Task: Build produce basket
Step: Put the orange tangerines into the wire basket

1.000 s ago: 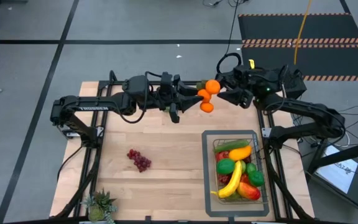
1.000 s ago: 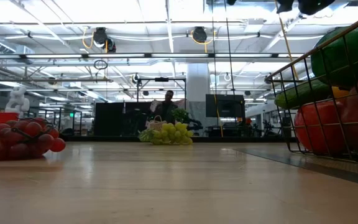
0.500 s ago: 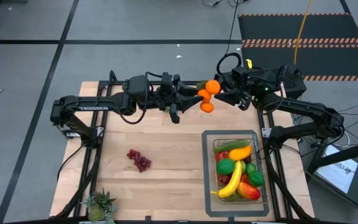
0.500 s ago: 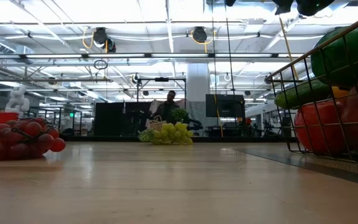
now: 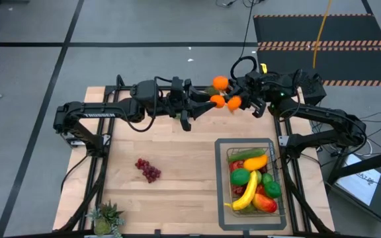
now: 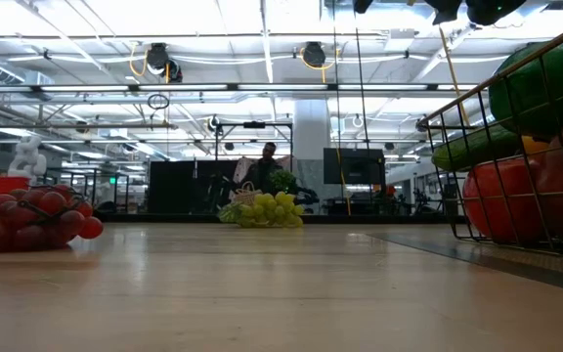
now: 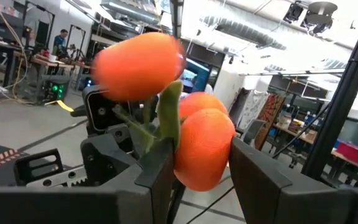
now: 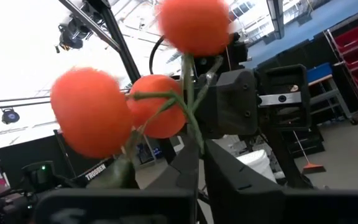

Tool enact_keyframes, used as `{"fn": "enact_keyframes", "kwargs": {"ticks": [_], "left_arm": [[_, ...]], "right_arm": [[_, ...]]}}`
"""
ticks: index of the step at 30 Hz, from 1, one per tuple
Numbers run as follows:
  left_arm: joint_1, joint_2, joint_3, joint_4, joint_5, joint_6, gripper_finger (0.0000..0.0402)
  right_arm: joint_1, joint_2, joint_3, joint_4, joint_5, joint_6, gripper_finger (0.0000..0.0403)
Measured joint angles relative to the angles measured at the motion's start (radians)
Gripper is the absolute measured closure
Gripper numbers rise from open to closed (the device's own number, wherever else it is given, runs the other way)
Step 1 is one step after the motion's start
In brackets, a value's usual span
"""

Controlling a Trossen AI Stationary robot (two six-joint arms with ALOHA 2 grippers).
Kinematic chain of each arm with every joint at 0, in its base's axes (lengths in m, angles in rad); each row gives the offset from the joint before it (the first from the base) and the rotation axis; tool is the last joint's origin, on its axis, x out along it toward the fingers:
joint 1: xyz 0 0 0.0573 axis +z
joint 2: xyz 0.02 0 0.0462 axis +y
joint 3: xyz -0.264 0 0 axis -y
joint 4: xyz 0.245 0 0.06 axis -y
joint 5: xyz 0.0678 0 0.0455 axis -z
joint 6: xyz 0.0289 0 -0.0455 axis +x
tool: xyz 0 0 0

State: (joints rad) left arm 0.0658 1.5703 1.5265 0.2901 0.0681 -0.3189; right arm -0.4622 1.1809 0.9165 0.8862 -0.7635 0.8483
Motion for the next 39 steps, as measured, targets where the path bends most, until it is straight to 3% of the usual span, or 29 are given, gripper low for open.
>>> {"fn": "enact_keyframes", "kwargs": {"ticks": [16, 21, 25, 28, 32, 39], "left_arm": [[0.000, -0.014, 0.000, -0.090, -0.029, -0.078, 0.0247], [0.005, -0.066, 0.000, -0.201, -0.142, -0.063, 0.0181], [0.003, -0.112, 0.000, -0.295, -0.165, -0.030, 0.0121], [0.004, -0.147, 0.000, -0.366, -0.166, -0.052, 0.0099], [-0.003, -0.198, 0.000, -0.502, -0.167, -0.076, 0.0099], [-0.002, -0.262, 0.001, -0.699, -0.172, -0.134, 0.0138]], "right_arm": [[-0.002, -0.007, 0.000, -0.015, 0.005, -0.001, 0.0400], [-0.002, -0.039, 0.000, -0.027, 0.005, -0.051, 0.0401], [-0.002, -0.066, 0.000, -0.076, 0.005, -0.064, 0.0402], [-0.002, -0.085, 0.000, -0.114, 0.003, -0.068, 0.0402], [-0.002, -0.122, 0.000, -0.177, 0.001, -0.048, 0.0402], [0.000, -0.267, 0.001, -0.389, 0.001, 0.002, 0.0402]]}}
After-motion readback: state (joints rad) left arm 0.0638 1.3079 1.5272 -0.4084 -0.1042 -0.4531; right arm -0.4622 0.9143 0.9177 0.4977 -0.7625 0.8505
